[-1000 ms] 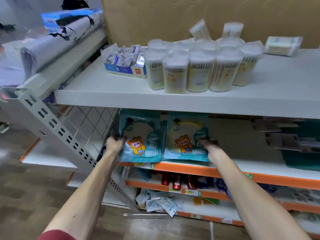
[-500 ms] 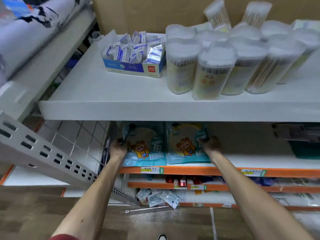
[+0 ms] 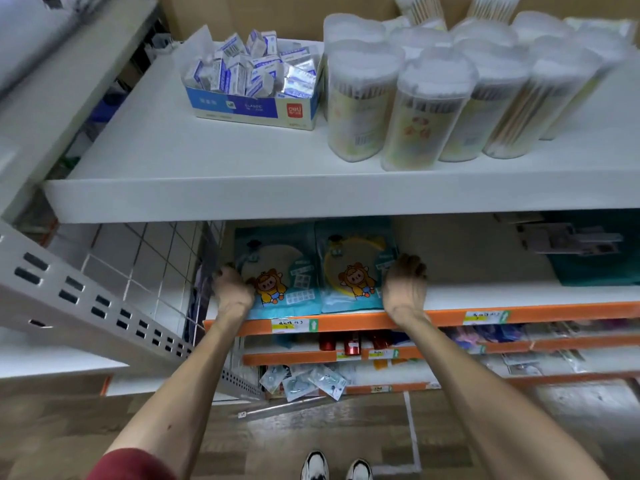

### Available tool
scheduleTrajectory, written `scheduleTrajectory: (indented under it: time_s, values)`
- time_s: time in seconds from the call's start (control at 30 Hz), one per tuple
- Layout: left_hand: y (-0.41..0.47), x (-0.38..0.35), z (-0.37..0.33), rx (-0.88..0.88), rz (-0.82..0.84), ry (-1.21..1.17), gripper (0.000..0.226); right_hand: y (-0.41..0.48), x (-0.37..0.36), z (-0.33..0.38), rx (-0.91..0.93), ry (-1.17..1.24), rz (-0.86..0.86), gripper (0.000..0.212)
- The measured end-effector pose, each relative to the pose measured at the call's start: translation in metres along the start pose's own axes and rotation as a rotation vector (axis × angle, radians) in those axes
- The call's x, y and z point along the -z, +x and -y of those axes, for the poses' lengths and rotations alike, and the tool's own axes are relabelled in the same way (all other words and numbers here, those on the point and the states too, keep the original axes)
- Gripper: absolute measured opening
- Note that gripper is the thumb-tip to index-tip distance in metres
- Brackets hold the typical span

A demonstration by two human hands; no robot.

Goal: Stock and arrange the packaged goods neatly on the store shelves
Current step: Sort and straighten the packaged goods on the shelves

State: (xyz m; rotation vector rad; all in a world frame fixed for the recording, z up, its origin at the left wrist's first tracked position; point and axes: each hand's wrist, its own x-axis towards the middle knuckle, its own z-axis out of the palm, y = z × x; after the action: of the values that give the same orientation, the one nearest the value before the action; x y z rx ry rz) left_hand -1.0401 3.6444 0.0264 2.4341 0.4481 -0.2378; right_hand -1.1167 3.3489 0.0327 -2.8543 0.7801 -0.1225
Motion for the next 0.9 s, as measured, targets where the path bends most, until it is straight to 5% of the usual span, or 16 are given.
scheduleTrajectory:
  time_s: [0.1, 0.3, 0.43, 0.57, 0.9]
  values:
    - [-0.023, 0.003, -0.015, -0.111, -0.014, 0.120, 0.059, -0.011, 0.013, -0.005, 0.155, -0.071, -0.010, 0.033]
    - [-0.061, -0.015, -0.080, -0.678, -0.004, 0.217, 0.054, -0.015, 0.060, -0.034, 0.316, -0.070, -0.063, 0.034]
    - [-0.113, -0.043, -0.158, -1.113, -0.084, 0.398, 0.072, -0.016, 0.106, -0.089, 0.391, -0.237, -0.203, 0.064]
    - [-0.181, -0.078, -0.234, -1.332, -0.131, 0.574, 0.081, -0.027, 0.152, -0.173, 0.266, -0.343, -0.304, 0.068]
    - [-0.348, -0.206, -0.350, -1.576, 0.084, 0.549, 0.083, -0.098, 0.218, -0.415, -0.063, -0.313, -0.306, 0.079]
